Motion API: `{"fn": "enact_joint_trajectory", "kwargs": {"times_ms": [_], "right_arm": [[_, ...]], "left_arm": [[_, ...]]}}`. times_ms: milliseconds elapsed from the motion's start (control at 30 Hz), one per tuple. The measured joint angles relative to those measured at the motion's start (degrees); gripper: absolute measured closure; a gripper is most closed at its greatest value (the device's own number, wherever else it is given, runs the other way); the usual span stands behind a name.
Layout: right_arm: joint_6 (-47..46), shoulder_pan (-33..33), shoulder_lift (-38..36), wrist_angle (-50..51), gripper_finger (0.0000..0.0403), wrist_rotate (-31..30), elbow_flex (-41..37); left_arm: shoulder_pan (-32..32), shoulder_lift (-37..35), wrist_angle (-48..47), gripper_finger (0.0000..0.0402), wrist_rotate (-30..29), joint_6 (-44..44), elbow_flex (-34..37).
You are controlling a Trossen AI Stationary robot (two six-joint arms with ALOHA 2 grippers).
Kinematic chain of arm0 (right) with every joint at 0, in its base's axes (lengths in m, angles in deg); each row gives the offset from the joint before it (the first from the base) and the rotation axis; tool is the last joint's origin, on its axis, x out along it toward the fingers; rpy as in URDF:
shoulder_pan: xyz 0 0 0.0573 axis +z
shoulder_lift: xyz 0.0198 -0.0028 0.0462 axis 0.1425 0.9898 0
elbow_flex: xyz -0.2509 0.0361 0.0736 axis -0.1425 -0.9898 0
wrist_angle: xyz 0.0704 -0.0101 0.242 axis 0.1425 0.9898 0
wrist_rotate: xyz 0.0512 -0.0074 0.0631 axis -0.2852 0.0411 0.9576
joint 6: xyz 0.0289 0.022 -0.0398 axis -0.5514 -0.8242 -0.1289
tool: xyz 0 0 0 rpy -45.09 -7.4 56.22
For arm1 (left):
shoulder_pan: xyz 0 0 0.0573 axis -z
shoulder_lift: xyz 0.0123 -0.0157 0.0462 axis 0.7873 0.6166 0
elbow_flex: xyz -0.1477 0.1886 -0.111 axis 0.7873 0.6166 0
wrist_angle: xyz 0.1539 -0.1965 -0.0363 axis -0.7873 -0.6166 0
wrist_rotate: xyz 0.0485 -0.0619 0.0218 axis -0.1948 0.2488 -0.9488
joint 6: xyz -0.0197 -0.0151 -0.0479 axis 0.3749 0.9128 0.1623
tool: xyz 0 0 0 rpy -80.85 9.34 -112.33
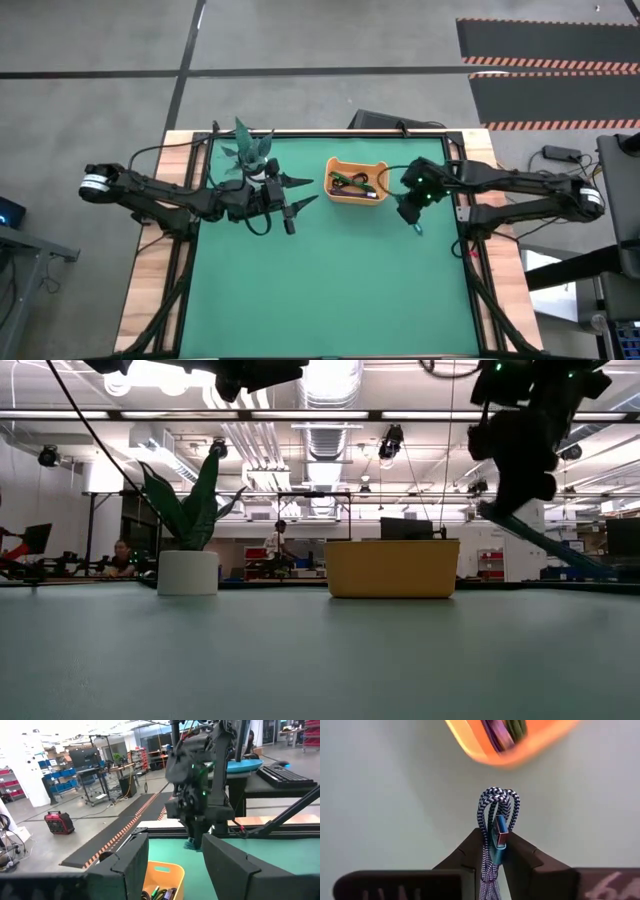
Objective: Pick and place USB-C Cables
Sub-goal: Put the blue charger cable into the yellow bin
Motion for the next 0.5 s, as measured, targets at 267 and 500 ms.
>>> {"fn": "enact_joint_trajectory", "kwargs": {"times_ms": [267,500], "right_arm": [[2.29,1.74,-4.4,-11.07,0.0365,0.18,-0.94],[4.09,2.68,-5.31,-23.74,0.0367,4.79,-3.03]], "left_arm": [[0.21,0.0,0.0,0.023,0.04,0.85,0.02],[0.35,0.0,0.03,0.023,0.26,2.65,0.33]]}}
